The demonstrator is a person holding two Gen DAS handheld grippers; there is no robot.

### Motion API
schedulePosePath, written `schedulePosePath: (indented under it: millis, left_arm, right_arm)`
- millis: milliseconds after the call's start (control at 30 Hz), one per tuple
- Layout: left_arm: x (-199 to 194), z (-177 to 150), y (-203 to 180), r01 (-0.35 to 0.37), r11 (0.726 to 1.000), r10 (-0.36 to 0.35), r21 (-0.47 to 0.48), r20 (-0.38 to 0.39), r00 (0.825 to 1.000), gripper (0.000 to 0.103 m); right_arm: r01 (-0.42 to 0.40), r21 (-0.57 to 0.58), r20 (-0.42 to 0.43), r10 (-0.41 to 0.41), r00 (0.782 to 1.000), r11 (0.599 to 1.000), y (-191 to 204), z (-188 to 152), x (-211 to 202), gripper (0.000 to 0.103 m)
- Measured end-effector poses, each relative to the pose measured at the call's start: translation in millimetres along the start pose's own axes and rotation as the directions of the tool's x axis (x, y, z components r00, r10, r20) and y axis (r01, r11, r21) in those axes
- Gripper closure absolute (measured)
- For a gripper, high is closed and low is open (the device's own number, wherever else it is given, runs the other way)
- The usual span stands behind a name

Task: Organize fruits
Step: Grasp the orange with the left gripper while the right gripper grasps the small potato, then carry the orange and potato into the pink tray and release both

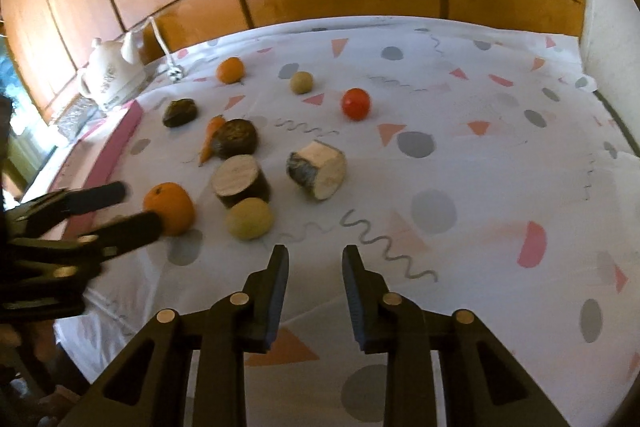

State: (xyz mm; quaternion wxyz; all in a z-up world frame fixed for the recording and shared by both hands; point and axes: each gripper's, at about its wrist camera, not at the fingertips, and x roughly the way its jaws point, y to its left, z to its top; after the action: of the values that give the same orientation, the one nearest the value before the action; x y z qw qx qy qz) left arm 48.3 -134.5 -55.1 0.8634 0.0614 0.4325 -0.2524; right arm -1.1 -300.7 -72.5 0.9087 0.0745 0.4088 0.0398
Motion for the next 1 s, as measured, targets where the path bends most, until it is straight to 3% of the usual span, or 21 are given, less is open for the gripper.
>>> schedulePosePath:
  millis: [67, 133, 200, 333, 500, 833, 1000]
  left_arm:
    - [9, 2, 1, 0.002, 1.0, -0.002, -0.016, -0.004, 1.0, 0.038]
    - [15, 2, 4, 0.004, 1.0, -0.004, -0.03, -0.01, 1.0, 0.055]
    - [17, 0, 8, 0.035, 0.998, -0.035, -0.052, -0.01, 0.999, 0.064]
    - [11, -7, 12, 0.035, 0.998, -0.035, -0.056, 0.01, 0.999, 0.064]
    - [6, -13, 18, 0.032, 0.997, -0.031, -0.076, 0.022, 0.999, 0.064]
    - [5, -15, 19, 0.033, 0.995, -0.031, -0.09, 0.029, 0.999, 0.064]
    - [4, -16, 21, 0.038, 0.994, -0.035, -0.1, 0.031, 0.999, 0.064]
  right_arm:
    - [-0.025, -0.028, -0.01, 0.025, 1.0, 0.999, 5, -1, 3, 0.075]
    - [-0.041, -0.062, -0.011, 0.04, 0.999, 0.997, 10, -3, 4, 0.075]
    - [-0.056, -0.073, -0.01, 0.056, 0.998, 0.996, 13, -2, 6, 0.075]
    - [-0.086, -0.091, -0.009, 0.086, 0.996, 0.992, 21, 2, 11, 0.075]
    - [-0.069, -0.112, 0.007, 0.07, 0.998, 0.991, 31, 9, 20, 0.071]
    - [0.012, -0.182, 0.024, -0.007, 1.0, 0.983, 43, 13, 33, 0.072]
    - [-0.009, -0.157, 0.036, 0.015, 0.999, 0.987, 39, 11, 33, 0.071]
